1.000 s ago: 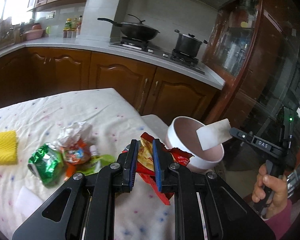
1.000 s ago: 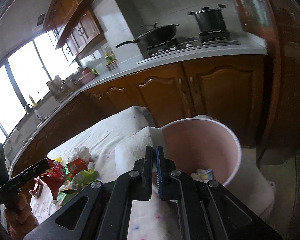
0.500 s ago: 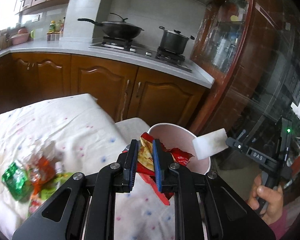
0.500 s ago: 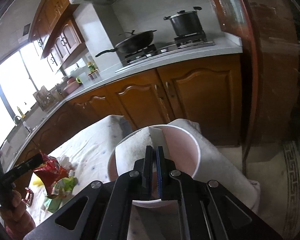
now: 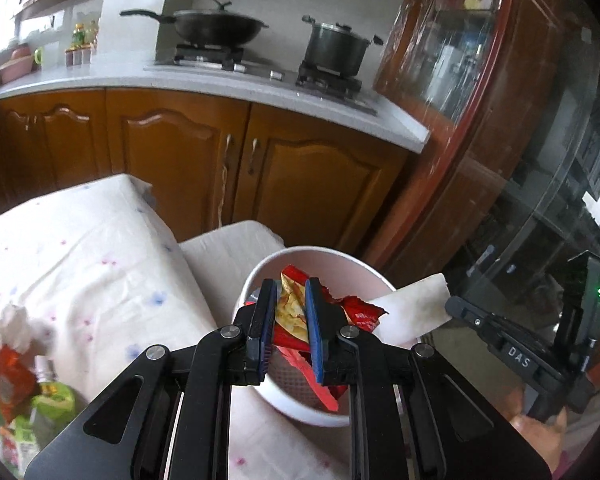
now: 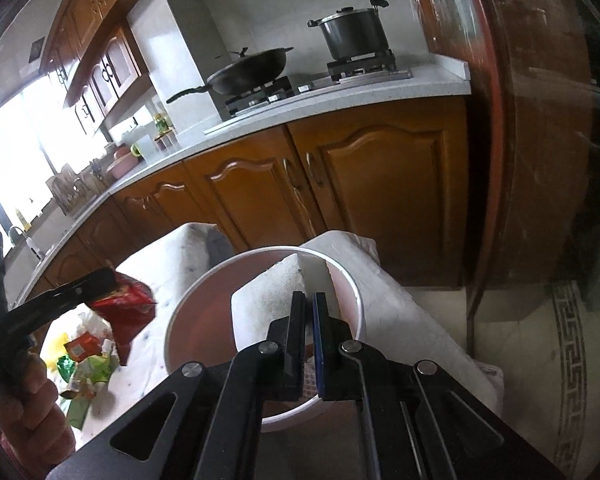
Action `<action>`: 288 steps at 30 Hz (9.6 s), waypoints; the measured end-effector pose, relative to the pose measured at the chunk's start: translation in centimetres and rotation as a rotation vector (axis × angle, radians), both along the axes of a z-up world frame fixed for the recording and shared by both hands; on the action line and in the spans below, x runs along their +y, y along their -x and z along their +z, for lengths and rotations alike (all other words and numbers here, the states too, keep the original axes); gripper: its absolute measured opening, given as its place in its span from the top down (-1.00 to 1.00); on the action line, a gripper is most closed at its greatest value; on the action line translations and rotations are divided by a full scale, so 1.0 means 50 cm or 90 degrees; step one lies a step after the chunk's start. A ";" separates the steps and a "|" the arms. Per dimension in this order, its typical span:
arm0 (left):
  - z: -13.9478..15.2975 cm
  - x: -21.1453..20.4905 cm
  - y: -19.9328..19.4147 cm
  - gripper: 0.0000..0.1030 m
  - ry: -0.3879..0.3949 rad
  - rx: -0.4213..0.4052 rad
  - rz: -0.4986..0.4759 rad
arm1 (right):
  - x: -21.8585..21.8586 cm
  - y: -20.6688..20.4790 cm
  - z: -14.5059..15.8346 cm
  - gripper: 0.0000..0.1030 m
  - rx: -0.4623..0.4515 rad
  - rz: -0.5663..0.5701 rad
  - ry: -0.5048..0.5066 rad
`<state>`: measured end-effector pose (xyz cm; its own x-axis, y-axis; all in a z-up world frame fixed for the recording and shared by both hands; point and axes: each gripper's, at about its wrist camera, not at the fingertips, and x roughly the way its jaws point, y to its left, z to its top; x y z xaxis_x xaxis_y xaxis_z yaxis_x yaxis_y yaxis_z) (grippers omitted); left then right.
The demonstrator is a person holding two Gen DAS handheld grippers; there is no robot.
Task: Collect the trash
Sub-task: 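Carry both items over the pink bin and open both tools to drop them, then move both tools back over the remaining trash on the table, then grasp the white sponge with the left tool while the right tool grasps a snack wrapper, then carry the sponge and wrapper over the pink bin, then open the left tool to drop the sponge while the right tool drops the wrapper, then move both open tools back over the remaining trash on the table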
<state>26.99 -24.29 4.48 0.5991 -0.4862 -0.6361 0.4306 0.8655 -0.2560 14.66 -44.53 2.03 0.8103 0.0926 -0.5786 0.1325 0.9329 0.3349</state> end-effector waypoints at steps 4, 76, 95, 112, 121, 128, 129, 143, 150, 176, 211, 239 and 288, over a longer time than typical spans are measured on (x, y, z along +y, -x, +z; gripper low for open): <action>-0.025 -0.024 -0.016 0.72 -0.010 0.015 -0.004 | -0.003 -0.014 -0.014 0.94 0.012 0.001 -0.001; -0.021 0.559 0.260 -0.24 0.049 0.014 0.278 | 0.378 0.034 -0.001 -0.51 -0.016 0.229 -0.078; -0.056 0.690 0.280 -0.24 0.012 0.034 0.336 | 0.545 -0.020 0.022 -0.50 -0.019 0.331 -0.041; -0.169 0.668 0.229 -0.32 -0.066 0.100 0.284 | 0.662 -0.141 -0.036 0.25 0.072 0.373 0.004; -0.167 0.661 0.230 -0.01 -0.094 0.073 0.287 | 0.677 -0.162 -0.060 0.88 0.084 0.371 0.016; -0.128 0.655 0.235 0.56 -0.060 0.049 0.274 | 0.641 -0.122 -0.021 0.91 0.037 0.365 -0.002; -0.125 0.654 0.236 0.60 -0.053 0.049 0.272 | 0.631 -0.113 -0.012 0.91 0.026 0.363 -0.012; -0.042 0.626 0.266 0.73 -0.028 -0.022 0.262 | 0.520 -0.024 0.060 0.91 -0.052 0.314 -0.050; 0.013 0.575 0.266 0.73 -0.011 -0.060 0.229 | 0.460 0.010 0.072 0.91 -0.066 0.281 -0.058; 0.068 0.289 0.218 0.73 0.025 -0.084 0.074 | 0.195 0.103 0.066 0.91 -0.082 0.117 -0.065; -0.017 -0.031 0.020 0.72 0.024 0.020 -0.068 | 0.011 0.013 -0.021 0.91 -0.009 0.017 -0.073; -0.058 -0.023 0.013 -0.05 0.000 0.065 -0.043 | -0.003 0.005 -0.045 0.00 0.002 0.000 -0.116; -0.030 0.537 0.246 -0.38 0.019 0.001 0.236 | 0.359 0.031 0.015 -0.49 -0.025 0.200 -0.089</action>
<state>14.68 2.54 2.97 0.7370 -0.2551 -0.6259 0.0894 0.9547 -0.2839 13.12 -26.59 2.77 0.7515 0.4169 -0.5113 -0.1692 0.8709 0.4613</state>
